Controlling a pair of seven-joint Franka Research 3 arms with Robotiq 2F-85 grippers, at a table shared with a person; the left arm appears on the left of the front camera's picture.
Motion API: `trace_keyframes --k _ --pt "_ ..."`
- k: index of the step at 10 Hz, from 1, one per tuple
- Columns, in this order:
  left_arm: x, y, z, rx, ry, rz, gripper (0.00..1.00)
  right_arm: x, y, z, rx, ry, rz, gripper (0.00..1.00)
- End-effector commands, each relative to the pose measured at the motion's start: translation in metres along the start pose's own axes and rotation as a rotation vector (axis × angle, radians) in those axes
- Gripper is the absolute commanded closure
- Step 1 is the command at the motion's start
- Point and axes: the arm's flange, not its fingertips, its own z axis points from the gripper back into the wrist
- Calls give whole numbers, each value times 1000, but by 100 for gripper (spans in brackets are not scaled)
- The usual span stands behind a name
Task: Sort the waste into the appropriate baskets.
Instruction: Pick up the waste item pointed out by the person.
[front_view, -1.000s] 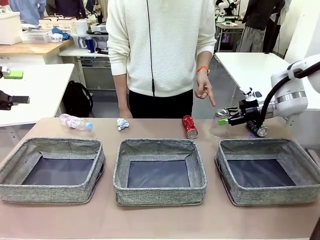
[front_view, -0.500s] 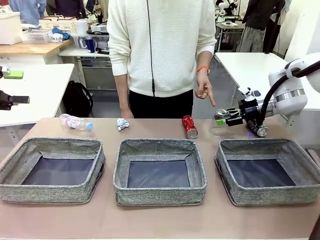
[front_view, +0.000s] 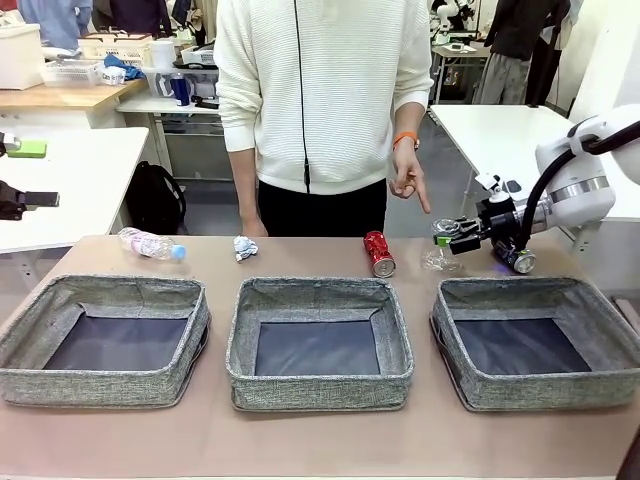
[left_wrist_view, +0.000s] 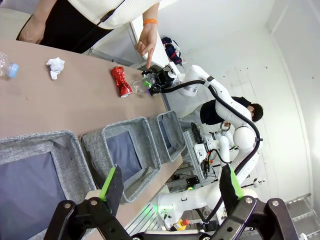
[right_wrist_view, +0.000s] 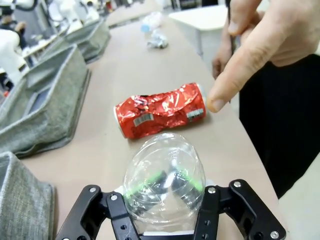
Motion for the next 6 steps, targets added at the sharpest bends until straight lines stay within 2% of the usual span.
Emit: trace_keyframes --k 1,4,6 --pt "1 -1 -1 -20 -12 -20 0 2 -1 1 -10 1 -22 97" --pt "1 -1 -1 -20 -12 -20 0 9 1 10 -9 -11 -23 97" --pt "1 -1 -1 -20 -12 -20 0 30 11 23 12 -10 -30 97"
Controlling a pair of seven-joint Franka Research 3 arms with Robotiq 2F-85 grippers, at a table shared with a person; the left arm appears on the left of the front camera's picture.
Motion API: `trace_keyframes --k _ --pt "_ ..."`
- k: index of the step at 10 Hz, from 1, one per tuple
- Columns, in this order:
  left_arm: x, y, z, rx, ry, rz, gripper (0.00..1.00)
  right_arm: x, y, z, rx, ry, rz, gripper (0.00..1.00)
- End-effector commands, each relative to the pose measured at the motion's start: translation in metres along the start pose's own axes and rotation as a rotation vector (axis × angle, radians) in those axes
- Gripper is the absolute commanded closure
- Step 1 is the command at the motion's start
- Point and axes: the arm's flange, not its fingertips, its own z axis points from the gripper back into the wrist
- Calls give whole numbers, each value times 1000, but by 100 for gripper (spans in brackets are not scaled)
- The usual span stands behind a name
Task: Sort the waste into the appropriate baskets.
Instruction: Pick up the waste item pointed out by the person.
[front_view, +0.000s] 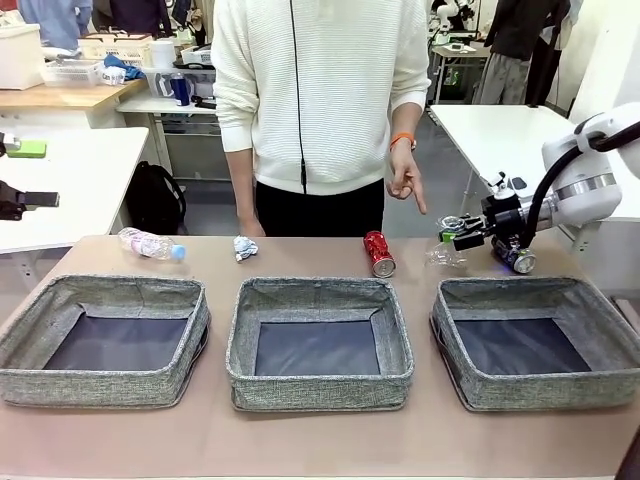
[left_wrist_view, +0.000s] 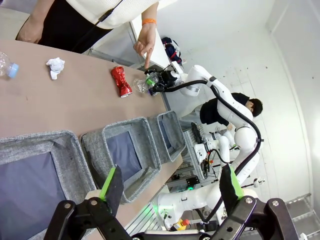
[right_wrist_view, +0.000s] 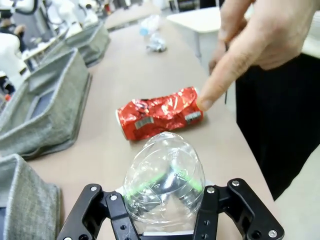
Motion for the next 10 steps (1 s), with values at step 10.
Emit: trace_keyframes --k 10 --pt "1 -1 -1 -20 -12 -20 0 205 175 110 -376 527 -204 97"
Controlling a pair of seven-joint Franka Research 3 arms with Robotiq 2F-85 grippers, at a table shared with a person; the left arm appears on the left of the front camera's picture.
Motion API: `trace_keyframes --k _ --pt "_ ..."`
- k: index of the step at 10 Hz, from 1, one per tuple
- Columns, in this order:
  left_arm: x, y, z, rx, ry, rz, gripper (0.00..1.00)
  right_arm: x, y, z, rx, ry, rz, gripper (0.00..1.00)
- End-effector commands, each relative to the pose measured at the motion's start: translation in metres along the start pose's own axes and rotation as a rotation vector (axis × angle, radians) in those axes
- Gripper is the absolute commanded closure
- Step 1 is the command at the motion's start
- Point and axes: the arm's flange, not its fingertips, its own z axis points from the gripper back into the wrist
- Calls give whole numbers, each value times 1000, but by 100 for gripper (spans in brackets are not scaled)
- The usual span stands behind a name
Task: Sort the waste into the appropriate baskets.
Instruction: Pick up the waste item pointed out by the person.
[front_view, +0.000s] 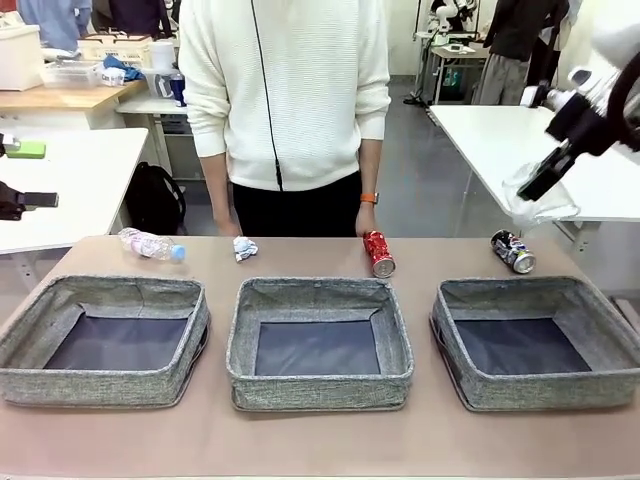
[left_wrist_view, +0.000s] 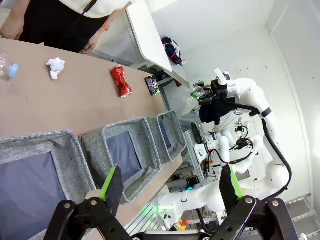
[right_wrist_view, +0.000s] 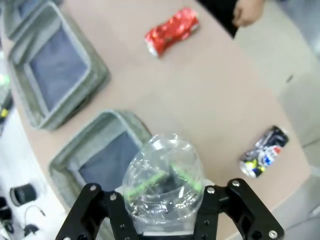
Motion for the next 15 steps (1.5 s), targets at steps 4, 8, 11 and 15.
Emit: trace_keyframes --k 4,8,11,15 --pt "1 -1 -2 -20 -11 -20 0 13 7 0 120 2 -260 97" --pt "1 -1 -2 -20 -11 -20 0 170 115 37 161 339 -736 97" --pt "1 -1 -2 -20 -11 -20 0 256 224 -3 -232 394 -873 97" --pt "1 -1 -2 -20 -11 -20 0 316 299 -23 -243 489 -688 97"
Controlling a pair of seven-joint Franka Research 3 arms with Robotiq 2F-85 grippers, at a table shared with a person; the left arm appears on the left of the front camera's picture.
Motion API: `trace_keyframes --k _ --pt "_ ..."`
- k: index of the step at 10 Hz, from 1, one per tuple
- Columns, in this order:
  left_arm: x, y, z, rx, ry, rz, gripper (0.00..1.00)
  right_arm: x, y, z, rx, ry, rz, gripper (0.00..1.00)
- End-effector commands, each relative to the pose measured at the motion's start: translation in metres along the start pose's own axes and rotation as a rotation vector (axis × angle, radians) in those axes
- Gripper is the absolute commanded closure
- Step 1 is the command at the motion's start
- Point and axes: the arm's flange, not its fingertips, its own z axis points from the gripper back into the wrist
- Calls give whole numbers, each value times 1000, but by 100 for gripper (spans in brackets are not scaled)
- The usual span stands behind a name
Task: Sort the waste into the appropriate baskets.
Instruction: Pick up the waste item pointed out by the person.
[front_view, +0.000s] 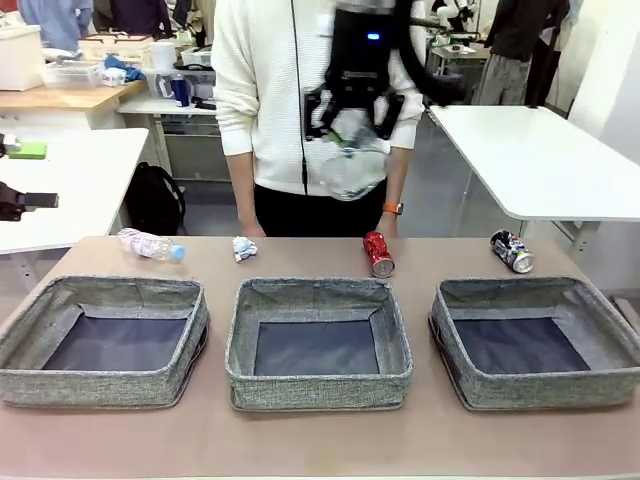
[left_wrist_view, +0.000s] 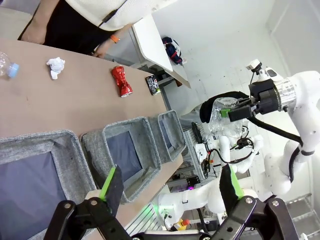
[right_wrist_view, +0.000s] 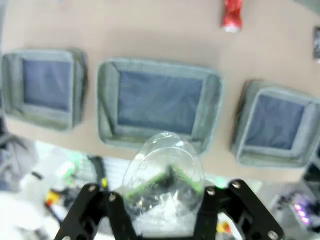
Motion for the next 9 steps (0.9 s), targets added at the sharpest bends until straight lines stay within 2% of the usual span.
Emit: trace_keyframes --k 1,3,4,6,7,9 --pt "1 -1 -1 -23 -14 -20 0 32 7 33 -57 134 91 97" --pt "1 -1 -1 -23 -14 -20 0 40 0 38 -36 149 121 97" --pt "1 -1 -1 -23 -14 -20 0 13 8 3 -32 132 57 97" --pt "1 -1 -1 -23 -14 -20 0 23 1 13 -30 164 75 97" --pt "1 -1 -1 -23 -14 -20 0 20 -6 16 14 176 3 97" --pt "1 -1 -1 -23 -14 -20 0 18 4 41 117 204 -138 97"
